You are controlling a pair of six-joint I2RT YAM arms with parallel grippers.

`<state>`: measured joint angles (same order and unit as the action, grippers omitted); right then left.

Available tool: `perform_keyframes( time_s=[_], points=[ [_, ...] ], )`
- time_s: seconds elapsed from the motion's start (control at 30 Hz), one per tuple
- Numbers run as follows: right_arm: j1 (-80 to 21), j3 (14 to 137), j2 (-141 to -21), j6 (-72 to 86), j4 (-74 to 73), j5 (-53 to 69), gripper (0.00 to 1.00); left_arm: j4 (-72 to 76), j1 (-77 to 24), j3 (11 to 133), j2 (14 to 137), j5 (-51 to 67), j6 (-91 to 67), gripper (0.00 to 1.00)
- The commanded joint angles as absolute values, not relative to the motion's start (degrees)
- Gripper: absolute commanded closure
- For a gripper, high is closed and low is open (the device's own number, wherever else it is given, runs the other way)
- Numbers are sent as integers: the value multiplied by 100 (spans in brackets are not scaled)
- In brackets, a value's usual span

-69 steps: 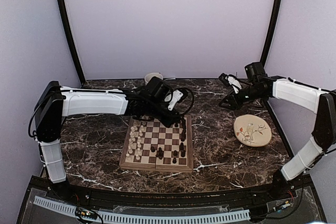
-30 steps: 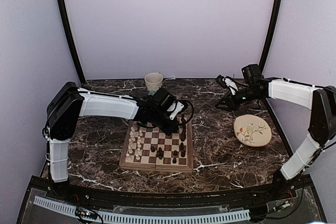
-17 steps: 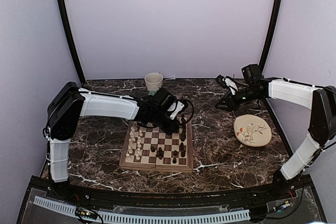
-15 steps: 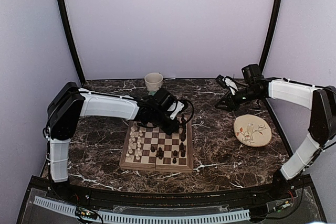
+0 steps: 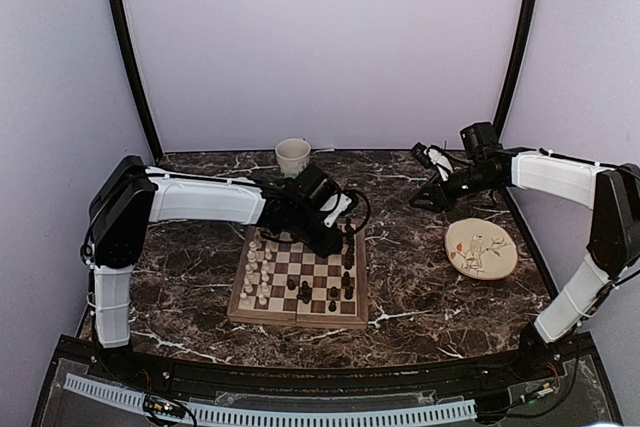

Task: Set up the chess pieces on the board
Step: Place the pawn on c7, then pick up the pawn from the chessboard.

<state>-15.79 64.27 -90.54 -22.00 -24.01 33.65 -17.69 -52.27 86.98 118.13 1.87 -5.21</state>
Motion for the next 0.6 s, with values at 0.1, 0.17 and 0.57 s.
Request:
perform_keyframes(
  time_s=[0.1,0.17,0.57],
  points=[
    [-1564,6565,-9093,-2248,-2397,3456,63,-2605,-5291,8297,10468,233,-793,69],
    [-1562,6565,-9092,-2257,-2403,3468,63,-2717,-5300,8051,10162,406,-741,69],
    [-1558,6565,-9097,-2328,-2444,3504,63,-3258,-5344,6860,9291,953,-380,73]
  ],
)
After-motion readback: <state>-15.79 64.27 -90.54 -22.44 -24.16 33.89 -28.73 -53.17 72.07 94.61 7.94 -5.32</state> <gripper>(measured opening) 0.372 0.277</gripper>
